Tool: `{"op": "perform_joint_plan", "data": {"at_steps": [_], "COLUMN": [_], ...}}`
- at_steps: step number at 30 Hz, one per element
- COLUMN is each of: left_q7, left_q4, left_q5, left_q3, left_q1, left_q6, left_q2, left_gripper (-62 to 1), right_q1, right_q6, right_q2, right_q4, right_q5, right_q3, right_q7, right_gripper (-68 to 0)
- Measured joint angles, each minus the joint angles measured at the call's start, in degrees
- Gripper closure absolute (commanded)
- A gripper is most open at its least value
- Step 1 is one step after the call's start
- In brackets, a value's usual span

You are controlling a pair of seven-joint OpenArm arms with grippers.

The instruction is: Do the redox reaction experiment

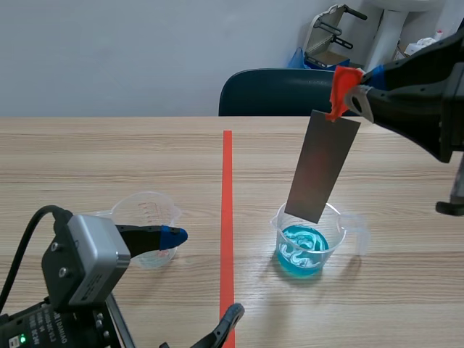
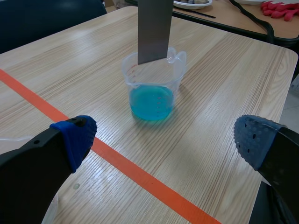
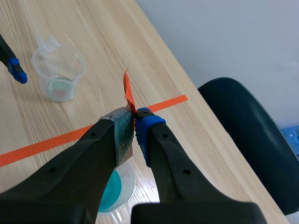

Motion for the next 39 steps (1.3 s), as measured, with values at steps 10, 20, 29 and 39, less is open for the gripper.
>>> {"op": "perform_joint_plan", "data": {"at_steps": [10, 20, 29, 39], "left_q7": [0.0, 0.0, 0.0, 0.0], "left_q4": [0.0, 0.0, 0.0, 0.0], "left_q5": [0.5, 0.5, 0.5, 0.5], "left_q3": [0.0, 0.0, 0.0, 0.0], "left_q1": [0.0, 0.0, 0.0, 0.0], "left_q6": [0.0, 0.0, 0.0, 0.0], "left_q2": [0.1, 0.1, 0.1, 0.1], "left_gripper": [-62.3, -62.3, -62.3, -62.3], "right_q1": [0.0, 0.0, 0.0, 0.0], "right_q6": [0.0, 0.0, 0.0, 0.0], "right_q2": [0.0, 0.0, 0.0, 0.0], "right_q4": [3.5, 3.5, 3.5, 3.5], "right_q5": [4.7, 4.6, 4.6, 4.6], "right_q3": [3.2, 3.5, 3.5, 3.5], "right_q7": [-6.8, -6.9, -7.5, -7.8], "right_gripper": [-0.8, -0.8, -0.8, -0.8]}}
